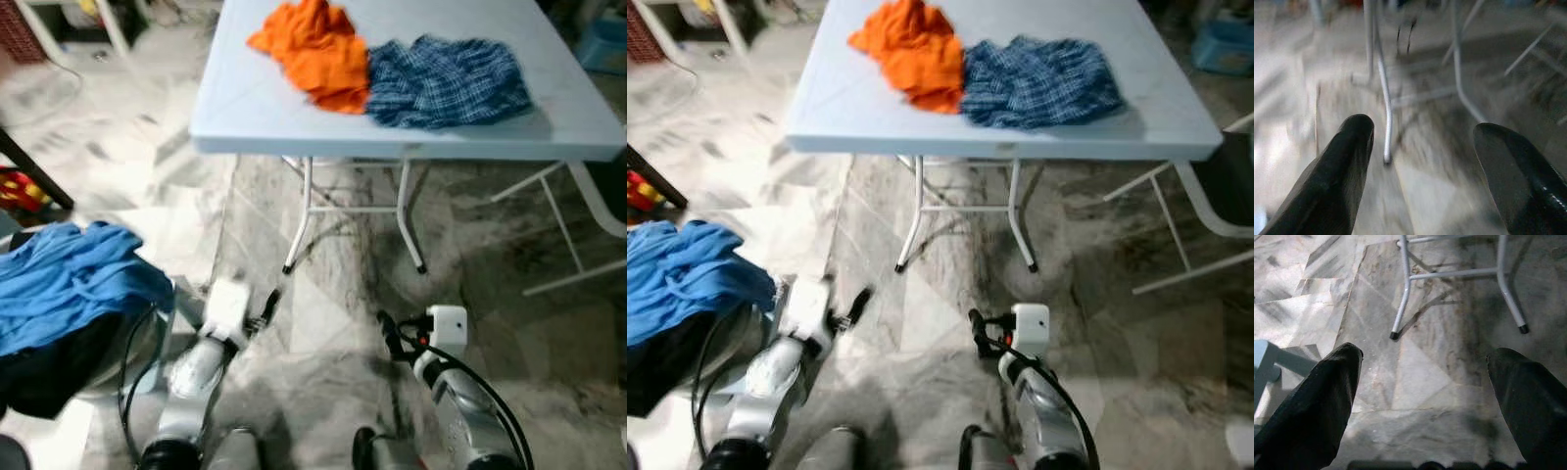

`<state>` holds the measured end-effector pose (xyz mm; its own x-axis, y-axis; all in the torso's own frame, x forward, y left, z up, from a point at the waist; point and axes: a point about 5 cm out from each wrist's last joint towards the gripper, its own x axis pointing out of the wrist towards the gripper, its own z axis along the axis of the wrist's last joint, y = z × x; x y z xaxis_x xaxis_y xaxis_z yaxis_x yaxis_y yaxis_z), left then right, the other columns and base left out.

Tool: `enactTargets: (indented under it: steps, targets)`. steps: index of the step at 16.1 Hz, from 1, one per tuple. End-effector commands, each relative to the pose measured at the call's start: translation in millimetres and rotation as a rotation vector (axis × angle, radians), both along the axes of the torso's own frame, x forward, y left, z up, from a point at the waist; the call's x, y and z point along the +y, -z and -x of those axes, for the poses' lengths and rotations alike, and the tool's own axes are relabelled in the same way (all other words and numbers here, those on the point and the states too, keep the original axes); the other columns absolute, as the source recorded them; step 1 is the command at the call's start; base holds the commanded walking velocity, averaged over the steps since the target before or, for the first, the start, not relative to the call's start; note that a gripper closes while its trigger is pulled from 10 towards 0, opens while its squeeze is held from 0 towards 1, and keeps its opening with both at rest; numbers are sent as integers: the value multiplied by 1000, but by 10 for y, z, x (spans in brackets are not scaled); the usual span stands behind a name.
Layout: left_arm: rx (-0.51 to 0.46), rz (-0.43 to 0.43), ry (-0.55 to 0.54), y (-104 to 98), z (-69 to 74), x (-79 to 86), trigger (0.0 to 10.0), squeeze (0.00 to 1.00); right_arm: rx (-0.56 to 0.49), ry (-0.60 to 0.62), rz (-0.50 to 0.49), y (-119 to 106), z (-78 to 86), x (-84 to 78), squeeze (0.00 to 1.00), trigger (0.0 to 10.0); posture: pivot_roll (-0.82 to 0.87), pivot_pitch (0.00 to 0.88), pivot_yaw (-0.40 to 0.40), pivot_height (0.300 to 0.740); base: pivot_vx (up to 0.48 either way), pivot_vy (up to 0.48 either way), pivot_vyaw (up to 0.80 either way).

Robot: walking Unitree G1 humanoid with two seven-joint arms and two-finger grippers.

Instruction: Hang hanger

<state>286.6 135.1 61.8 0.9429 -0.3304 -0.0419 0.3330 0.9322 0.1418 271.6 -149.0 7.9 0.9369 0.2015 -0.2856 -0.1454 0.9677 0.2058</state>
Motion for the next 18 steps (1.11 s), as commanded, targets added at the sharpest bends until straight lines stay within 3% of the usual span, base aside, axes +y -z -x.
enactTargets:
  steps: [1,4,8,10,12,15,18]
  targets:
    - [-32,-56,-39,-100,111,134,10000,0,-3,-51,-7,-6,27,99,0,10000,34,230,-3,740,0,368,0]
    - [-98,-90,-72,-361,225,109,10000,0,-72,-91,-13,-158,-14,136,0,10000,37,231,-4,740,0,419,0]
    - [-74,-98,-164,-481,365,209,10000,0,-100,-106,-2,-209,-24,135,0,10000,50,233,-6,740,0,320,0]
    - [-83,-108,-196,-510,389,244,10000,0,-97,-108,-1,-204,-22,138,0,10000,52,234,-6,740,0,0,0]
    - [-64,-114,-302,-505,410,362,10000,0,-100,-125,-7,-226,-19,189,0,10000,63,235,0,740,0,0,0]
    - [-37,-114,-300,-487,408,349,10000,0,-102,-134,-7,-222,-22,215,0,10000,69,236,5,740,0,0,0]
    - [-20,-127,-311,-434,408,321,10000,0,-107,-151,5,-224,-21,254,0,10000,69,239,14,740,0,0,794]
